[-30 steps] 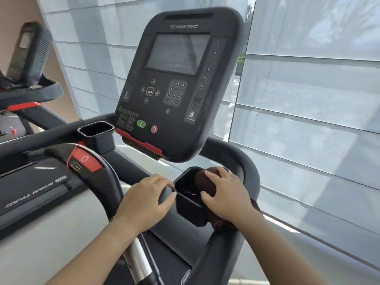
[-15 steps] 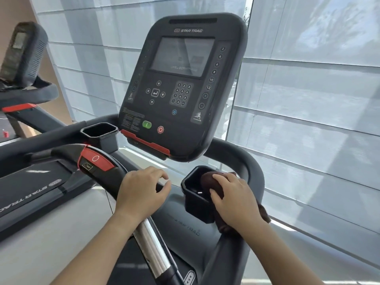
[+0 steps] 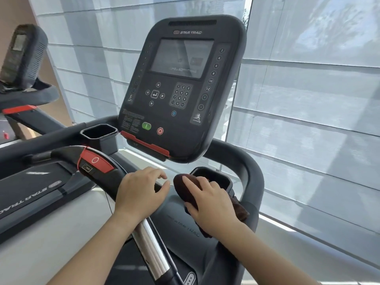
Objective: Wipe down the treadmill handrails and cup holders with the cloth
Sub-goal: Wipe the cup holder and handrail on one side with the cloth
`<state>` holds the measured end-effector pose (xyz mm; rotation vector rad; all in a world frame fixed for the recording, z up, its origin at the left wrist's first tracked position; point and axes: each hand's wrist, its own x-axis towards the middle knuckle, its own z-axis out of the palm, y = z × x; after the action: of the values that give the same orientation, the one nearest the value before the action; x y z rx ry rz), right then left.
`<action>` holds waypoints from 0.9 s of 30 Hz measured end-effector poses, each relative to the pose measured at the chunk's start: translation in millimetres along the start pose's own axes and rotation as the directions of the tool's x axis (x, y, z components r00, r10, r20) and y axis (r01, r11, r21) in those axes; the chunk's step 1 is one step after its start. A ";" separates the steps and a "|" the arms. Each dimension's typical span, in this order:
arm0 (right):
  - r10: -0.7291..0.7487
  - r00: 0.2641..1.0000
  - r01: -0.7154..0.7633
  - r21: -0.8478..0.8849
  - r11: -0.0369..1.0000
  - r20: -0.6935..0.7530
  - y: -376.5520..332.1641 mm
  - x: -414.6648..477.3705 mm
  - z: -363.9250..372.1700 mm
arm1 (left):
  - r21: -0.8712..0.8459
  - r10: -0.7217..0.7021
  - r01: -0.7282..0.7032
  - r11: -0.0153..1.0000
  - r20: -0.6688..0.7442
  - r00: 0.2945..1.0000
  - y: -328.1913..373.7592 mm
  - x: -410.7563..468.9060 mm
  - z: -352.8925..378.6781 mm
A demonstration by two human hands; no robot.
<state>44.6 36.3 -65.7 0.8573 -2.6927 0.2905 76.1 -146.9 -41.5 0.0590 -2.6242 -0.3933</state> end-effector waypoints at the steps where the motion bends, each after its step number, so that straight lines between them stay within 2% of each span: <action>1: -0.014 1.000 0.013 -0.034 0.999 -0.028 -0.3 -1.7 1.8 | 0.008 -0.001 0.001 1.000 0.007 1.000 0.8 0.4 0.0; 5: 0.073 0.995 -0.080 0.120 0.990 0.061 -2.3 23.6 -1.2 | 0.041 -0.001 0.001 0.999 0.010 1.000 3.5 1.1 -0.3; 11: 0.006 0.998 -0.018 0.186 0.982 0.065 10.2 0.4 -20.2 | 0.056 0.016 -0.019 0.998 0.042 0.999 5.4 -3.4 -2.1; 14: 0.045 0.999 -0.039 0.258 0.965 -0.017 28.2 0.9 -34.0 | -0.031 0.016 -0.014 0.999 0.056 0.998 7.6 3.7 -5.0; 17: 0.152 0.974 -0.109 0.239 0.965 -0.168 42.9 12.0 -39.4 | -0.117 -0.033 0.037 0.992 0.043 0.999 9.2 12.2 -6.8; 19: 0.213 0.956 -0.169 0.217 0.961 -0.199 51.0 23.7 -35.8 | -0.115 -0.047 0.051 0.992 0.039 0.998 8.1 15.1 -5.1; 20: 0.228 0.960 -0.192 0.207 0.959 -0.166 53.5 30.1 -31.0 | -0.108 -0.055 0.060 0.992 0.042 0.998 7.3 15.8 -4.0; 24: 0.205 0.971 -0.219 0.113 0.969 0.121 55.8 54.4 -5.6 | -0.060 -0.072 0.076 0.995 0.074 0.995 5.9 15.7 -0.7; 27: 0.191 0.968 -0.211 0.121 0.970 0.162 58.7 64.2 -4.9 | -0.021 -0.050 0.052 0.998 0.088 0.995 7.5 15.5 0.4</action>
<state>-38.9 50.7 -45.1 0.6652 -2.9342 0.4808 62.4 -141.4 -32.6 0.1038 -2.7087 -0.4539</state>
